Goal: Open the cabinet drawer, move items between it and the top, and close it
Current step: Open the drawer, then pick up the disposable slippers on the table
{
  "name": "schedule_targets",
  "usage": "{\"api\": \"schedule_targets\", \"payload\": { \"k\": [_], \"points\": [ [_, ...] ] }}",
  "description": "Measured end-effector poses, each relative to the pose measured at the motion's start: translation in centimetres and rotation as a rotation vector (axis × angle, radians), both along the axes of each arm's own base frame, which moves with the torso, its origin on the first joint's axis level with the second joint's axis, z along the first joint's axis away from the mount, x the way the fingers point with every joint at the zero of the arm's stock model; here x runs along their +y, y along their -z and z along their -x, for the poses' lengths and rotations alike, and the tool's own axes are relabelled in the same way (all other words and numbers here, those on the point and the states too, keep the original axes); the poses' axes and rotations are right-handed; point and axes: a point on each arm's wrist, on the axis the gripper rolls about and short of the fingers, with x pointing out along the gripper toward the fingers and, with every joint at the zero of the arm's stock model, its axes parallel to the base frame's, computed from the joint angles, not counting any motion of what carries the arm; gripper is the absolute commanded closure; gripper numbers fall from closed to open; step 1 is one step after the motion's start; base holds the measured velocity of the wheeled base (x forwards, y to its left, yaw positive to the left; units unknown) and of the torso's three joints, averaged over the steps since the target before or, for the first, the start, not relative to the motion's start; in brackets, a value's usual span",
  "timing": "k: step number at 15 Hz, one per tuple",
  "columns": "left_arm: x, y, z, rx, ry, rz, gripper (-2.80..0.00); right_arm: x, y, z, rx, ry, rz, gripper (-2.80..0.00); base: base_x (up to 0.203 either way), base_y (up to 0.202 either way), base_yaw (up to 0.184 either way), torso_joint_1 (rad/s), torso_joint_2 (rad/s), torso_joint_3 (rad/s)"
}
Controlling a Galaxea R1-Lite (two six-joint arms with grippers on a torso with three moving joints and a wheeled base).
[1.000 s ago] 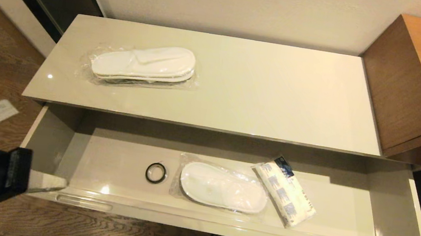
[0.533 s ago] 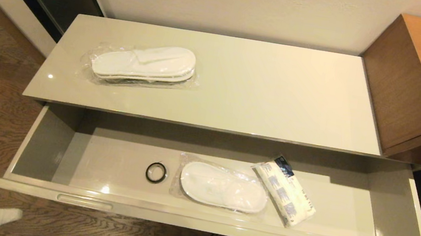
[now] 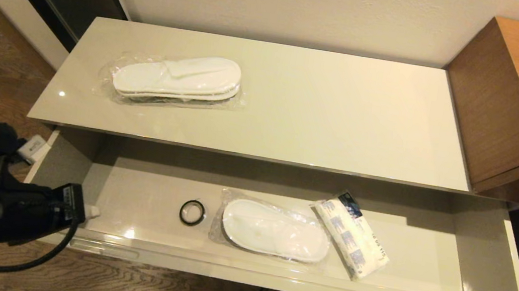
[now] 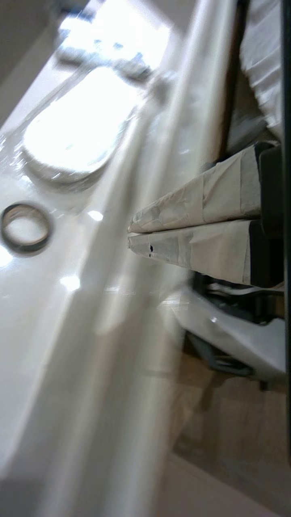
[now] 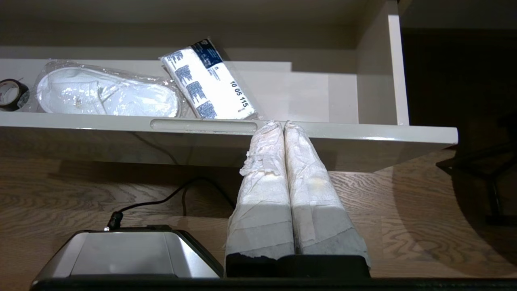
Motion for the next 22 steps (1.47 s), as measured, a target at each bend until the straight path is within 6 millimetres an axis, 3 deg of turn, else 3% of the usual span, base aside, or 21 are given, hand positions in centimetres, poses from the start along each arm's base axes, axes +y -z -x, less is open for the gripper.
{"api": "schedule_targets", "payload": {
  "k": [4, 7, 10, 14, 20, 22],
  "points": [
    [-0.3, 3.1, -5.3, -0.014, -0.032, -0.029, 0.0, 0.0, 0.0, 0.0, 0.0, 0.0, 0.0, 0.0, 0.0, 0.0, 0.0, 0.0, 0.0, 0.0],
    [-0.4, 5.6, -6.4, 0.045, -0.03, -0.041, 0.0, 0.0, 0.0, 0.0, 0.0, 0.0, 0.0, 0.0, 0.0, 0.0, 0.0, 0.0, 0.0, 0.0],
    [-0.6, 7.9, -4.7, 0.153, 0.015, -0.021, 0.0, 0.0, 0.0, 0.0, 0.0, 0.0, 0.0, 0.0, 0.0, 0.0, 0.0, 0.0, 0.0, 0.0],
    [-0.8, 9.1, -0.6, 0.258, 0.094, 0.035, 0.0, 0.0, 0.0, 0.0, 0.0, 0.0, 0.0, 0.0, 0.0, 0.0, 0.0, 0.0, 0.0, 0.0],
    [-1.1, 8.0, 4.2, 0.31, 0.165, 0.067, 0.0, 0.0, 0.0, 0.0, 0.0, -0.001, 0.001, 0.0, 0.0, 0.0, 0.0, 0.0, 0.0, 0.0],
    [-1.1, 5.6, 4.2, 0.202, 0.153, 0.066, 0.0, 0.0, 0.0, 0.0, 0.0, 0.0, 0.001, 0.0, 0.0, 0.0, 0.0, 0.0, 0.0, 0.0]
  ]
}}
